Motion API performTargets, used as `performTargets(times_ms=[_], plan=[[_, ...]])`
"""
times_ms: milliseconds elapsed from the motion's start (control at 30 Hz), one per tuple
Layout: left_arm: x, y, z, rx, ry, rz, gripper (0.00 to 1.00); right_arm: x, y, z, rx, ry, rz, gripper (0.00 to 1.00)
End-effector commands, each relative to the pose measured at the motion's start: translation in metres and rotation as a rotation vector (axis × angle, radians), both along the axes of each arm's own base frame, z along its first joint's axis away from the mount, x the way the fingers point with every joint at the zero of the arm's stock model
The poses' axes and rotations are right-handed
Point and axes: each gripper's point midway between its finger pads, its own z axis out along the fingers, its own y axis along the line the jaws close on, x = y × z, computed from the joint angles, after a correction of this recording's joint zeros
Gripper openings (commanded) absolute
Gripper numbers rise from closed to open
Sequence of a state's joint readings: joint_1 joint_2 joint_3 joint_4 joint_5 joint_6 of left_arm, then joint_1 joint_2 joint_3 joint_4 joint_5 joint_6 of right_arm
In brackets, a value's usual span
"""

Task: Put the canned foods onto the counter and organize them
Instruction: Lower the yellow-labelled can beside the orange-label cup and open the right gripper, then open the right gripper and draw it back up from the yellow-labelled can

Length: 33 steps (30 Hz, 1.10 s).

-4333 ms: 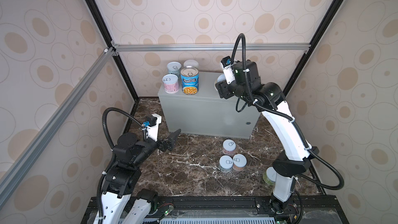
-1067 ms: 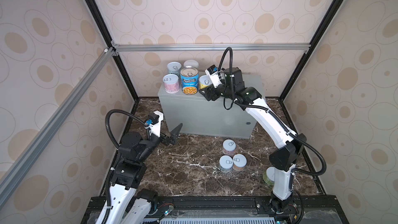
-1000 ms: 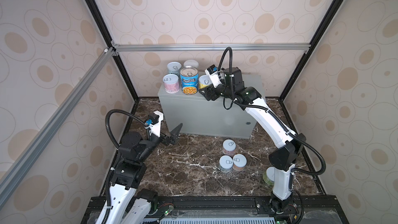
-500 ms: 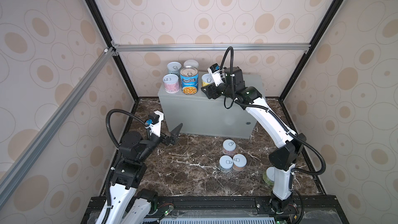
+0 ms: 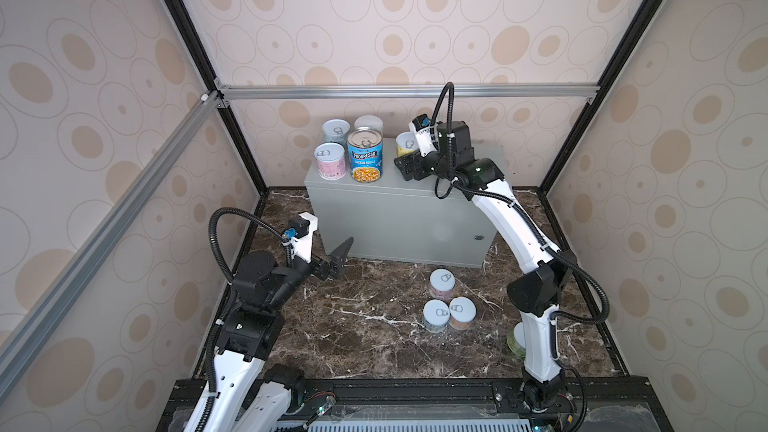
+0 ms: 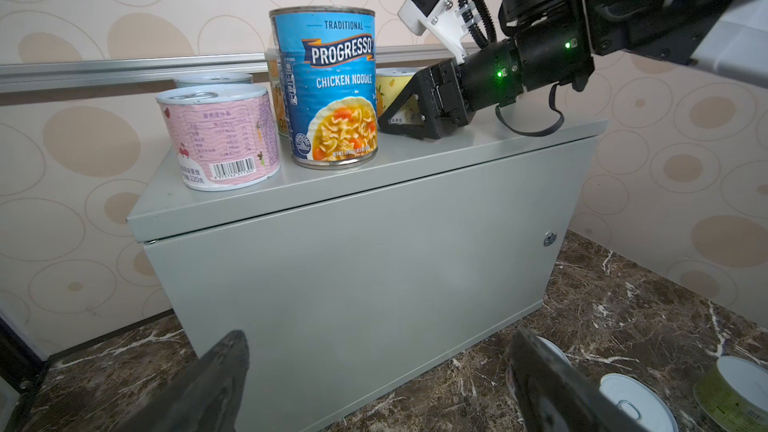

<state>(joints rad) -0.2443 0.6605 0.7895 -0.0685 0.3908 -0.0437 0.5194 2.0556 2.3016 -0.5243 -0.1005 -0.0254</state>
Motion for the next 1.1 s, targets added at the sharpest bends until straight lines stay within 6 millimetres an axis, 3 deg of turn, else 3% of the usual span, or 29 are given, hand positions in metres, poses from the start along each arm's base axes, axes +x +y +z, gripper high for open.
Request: performTargets(times_ms=[0, 267, 733, 1067], plan=[[-0.005, -0.004, 0.018, 0.004, -0.051, -0.022, 0.98, -0.019, -0.014, 0.005, -0.014, -0.004, -0.008, 0.92], [-0.002, -0.007, 0.018, -0.004, -0.047, -0.04, 0.98, -0.021, -0.037, 0.004, -0.016, -0.002, -0.036, 0.9], [-0.002, -0.005, 0.016, 0.008, -0.053, -0.023, 0.98, -0.009, -0.008, 0.01, 0.023, -0.016, 0.106, 0.85], [0.0, -0.005, 0.016, 0.009, -0.054, -0.025, 0.98, 0.009, -0.003, 0.014, 0.055, -0.033, 0.086, 0.66]])
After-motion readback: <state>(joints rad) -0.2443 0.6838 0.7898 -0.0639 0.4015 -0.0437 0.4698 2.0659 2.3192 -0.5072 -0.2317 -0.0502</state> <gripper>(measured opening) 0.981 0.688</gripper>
